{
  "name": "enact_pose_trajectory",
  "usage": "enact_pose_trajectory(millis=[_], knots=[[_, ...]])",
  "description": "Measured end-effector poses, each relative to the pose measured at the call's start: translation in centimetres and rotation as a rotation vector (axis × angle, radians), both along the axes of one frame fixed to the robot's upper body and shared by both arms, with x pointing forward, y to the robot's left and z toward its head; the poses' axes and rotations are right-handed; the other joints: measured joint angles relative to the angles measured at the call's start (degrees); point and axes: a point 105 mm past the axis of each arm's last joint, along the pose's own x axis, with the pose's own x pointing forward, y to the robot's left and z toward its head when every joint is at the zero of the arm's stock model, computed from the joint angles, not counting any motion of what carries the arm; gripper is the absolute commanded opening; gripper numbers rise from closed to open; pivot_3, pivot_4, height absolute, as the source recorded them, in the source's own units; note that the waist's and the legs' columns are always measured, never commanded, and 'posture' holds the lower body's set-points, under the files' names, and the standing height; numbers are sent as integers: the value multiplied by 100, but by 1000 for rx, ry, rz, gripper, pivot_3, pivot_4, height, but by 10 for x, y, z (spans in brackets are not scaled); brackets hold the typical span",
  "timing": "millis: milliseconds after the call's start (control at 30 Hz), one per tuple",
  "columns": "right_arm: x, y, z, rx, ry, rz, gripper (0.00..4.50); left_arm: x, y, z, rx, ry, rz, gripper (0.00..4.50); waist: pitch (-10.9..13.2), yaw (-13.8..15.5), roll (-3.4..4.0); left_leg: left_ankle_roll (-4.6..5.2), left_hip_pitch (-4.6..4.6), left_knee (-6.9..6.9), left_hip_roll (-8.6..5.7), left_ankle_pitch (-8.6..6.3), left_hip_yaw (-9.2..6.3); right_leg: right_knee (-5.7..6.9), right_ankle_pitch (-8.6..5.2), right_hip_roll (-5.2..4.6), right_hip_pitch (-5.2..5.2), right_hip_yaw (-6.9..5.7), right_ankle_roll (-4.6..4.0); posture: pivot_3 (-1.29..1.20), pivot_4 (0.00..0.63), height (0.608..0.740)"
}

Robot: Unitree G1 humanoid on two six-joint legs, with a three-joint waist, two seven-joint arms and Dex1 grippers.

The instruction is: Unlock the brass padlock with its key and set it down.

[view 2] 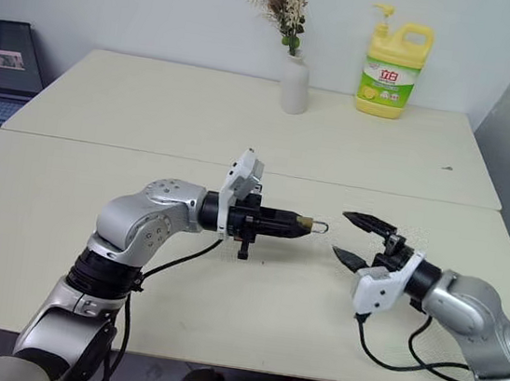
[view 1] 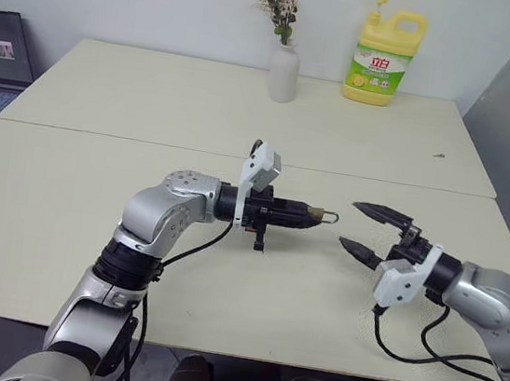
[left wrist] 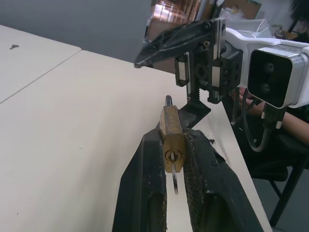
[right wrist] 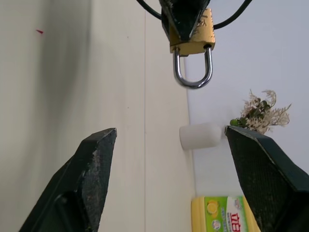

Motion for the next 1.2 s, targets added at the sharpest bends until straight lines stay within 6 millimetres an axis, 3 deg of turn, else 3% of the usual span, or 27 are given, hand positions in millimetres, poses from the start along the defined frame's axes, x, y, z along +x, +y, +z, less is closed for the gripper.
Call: enact_pose_trajectory(millis=[67, 200, 367, 667, 1200], knots=[[-9, 1, 4, 39, -5, 27, 3103, 1, 0, 4, 2, -10, -13, 163, 0, -11, 0, 0, 3, 0, 0, 0, 0, 1, 0, 1, 0, 1, 1, 0, 150, 740], [-20, 8, 20, 111, -33, 87, 1711, 1, 1, 6, -3, -19, -28, 163, -1, -15, 1, 0, 4, 0, 0, 0, -1, 2, 1, 1, 2, 0, 2, 0, 150, 740], [-19, 23, 39, 208, -35, 134, 0, 2, 4, 5, 5, -20, -34, 163, -1, -7, 1, 0, 4, 1, 0, 0, -2, 2, 1, 1, 3, 0, 2, 0, 150, 740], [-14, 42, 39, 219, 36, 179, 0, 1, 7, 6, 13, -39, -36, 163, -1, 6, 1, 0, 1, 1, 0, 0, -3, -1, 1, 1, 2, -1, 2, 0, 150, 740], [-3, 38, 28, 190, 119, 168, 0, -10, 14, 7, 27, -50, -95, 163, -1, 1, 1, 1, 1, 1, 0, 0, -3, 0, 1, 1, 2, -1, 2, 0, 150, 740]])
